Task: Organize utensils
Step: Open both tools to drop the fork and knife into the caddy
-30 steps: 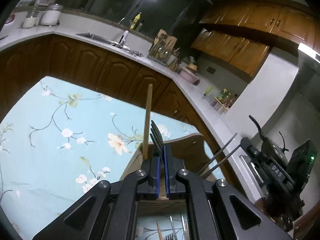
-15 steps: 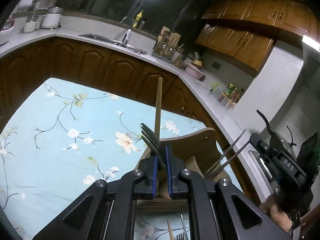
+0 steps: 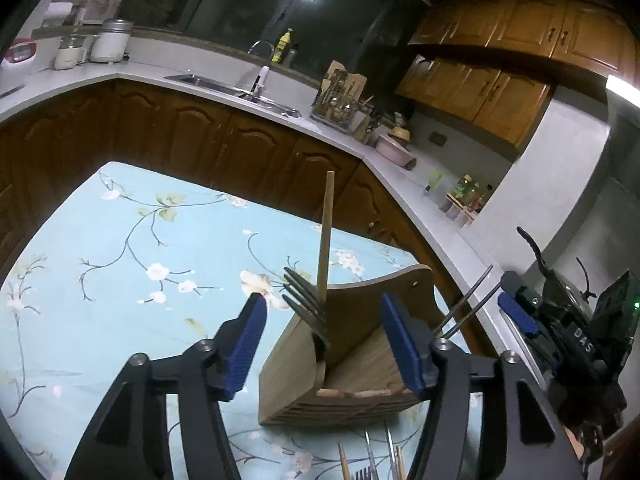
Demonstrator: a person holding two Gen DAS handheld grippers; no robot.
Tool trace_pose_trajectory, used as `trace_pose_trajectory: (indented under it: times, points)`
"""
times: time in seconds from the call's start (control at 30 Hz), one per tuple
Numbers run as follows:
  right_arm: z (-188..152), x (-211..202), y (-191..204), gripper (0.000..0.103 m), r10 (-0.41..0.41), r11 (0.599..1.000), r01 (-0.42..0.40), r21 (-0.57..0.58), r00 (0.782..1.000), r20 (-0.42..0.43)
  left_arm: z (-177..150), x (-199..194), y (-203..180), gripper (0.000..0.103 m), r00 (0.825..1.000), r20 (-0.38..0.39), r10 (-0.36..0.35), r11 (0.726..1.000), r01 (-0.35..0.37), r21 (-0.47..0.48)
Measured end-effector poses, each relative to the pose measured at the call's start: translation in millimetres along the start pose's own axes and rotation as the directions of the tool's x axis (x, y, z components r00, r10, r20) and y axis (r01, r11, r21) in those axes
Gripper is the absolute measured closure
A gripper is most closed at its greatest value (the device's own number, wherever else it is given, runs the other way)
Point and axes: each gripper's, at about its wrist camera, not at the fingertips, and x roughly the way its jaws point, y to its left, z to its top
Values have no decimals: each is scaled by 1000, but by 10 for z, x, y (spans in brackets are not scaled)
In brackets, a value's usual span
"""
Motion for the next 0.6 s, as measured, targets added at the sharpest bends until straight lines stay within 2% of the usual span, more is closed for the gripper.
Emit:
trace_pose_trajectory:
  times: [0.13, 0.17, 0.3, 0.47, 0.6]
  points:
    - [-6, -53, -2, 15, 1, 1000, -1, 7, 1000, 7, -60, -122, -4, 25, 999, 12, 30, 1000, -30, 2]
    - [-12, -87, -1, 13, 2, 1000, -2, 7, 1000, 15, -78, -159, -7, 21, 999, 13, 40, 999, -40, 0]
    - [-40, -180, 25, 13, -1, 1000, 1, -4, 1000, 15, -143, -337, -19, 17, 997, 22, 71, 997, -71, -5]
    - [-100, -370, 58, 13, -1, 1000, 1, -24, 1000, 7, -274, -679, -74, 7, 994, 39, 105, 994, -105, -8]
    - [-186, -555, 75, 9, 8, 1000, -8, -26, 1000, 3, -411, -937, -114, 6, 991, 47, 128, 992, -128, 2]
